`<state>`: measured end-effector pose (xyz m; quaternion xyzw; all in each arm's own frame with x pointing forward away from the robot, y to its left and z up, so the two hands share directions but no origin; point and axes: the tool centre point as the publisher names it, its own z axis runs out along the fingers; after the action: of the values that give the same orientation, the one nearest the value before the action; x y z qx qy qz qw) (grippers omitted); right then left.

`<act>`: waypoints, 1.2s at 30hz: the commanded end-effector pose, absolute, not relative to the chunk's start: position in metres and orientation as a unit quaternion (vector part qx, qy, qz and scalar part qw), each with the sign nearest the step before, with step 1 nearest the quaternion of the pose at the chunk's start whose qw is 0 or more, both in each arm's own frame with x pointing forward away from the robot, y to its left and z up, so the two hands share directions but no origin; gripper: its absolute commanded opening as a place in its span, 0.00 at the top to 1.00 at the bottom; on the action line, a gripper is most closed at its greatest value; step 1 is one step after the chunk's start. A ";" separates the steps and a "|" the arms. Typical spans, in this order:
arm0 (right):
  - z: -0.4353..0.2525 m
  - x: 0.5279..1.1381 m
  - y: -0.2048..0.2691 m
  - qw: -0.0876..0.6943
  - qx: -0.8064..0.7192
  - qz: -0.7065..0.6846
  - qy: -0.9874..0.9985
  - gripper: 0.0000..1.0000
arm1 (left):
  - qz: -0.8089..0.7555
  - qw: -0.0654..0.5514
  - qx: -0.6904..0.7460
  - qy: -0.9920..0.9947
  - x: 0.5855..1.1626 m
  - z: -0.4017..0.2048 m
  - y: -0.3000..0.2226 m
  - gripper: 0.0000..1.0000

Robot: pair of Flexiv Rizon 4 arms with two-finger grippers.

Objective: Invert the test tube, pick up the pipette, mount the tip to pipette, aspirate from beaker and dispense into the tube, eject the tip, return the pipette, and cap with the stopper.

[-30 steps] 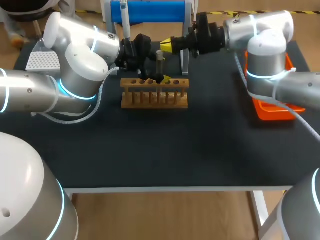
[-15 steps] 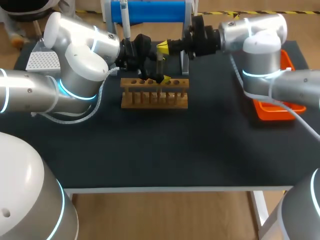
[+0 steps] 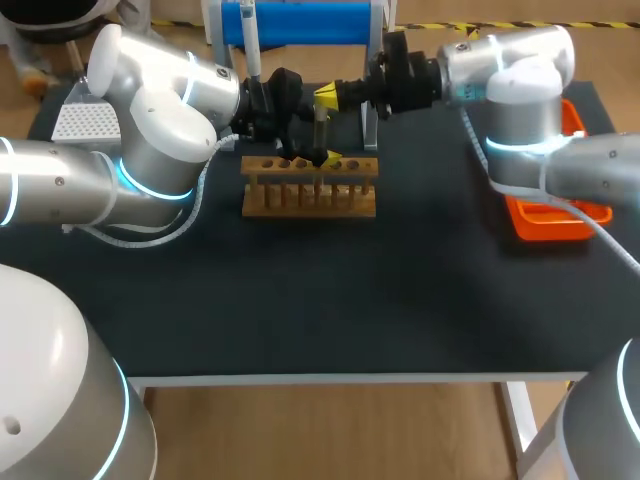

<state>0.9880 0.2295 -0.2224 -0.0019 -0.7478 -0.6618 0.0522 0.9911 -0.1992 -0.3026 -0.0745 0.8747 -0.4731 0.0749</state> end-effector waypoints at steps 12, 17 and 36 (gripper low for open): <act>-0.193 0.990 0.185 -0.006 -0.016 -0.649 -0.761 0.00 | -0.472 0.074 -0.074 0.875 0.991 -0.302 -0.199 0.00; -0.204 0.984 0.147 -0.057 -0.023 -0.607 -0.792 0.00 | -0.472 0.074 -0.074 0.875 0.991 -0.302 -0.199 0.00; -0.240 0.957 0.099 -0.111 -0.067 -0.521 -0.844 0.00 | -0.472 0.074 -0.074 0.875 0.991 -0.302 -0.199 0.00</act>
<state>0.9622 0.0996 -0.2408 -0.0599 -0.8443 -0.5231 -0.0997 0.9911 -0.1992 -0.3026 -0.0745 0.8747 -0.4731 0.0749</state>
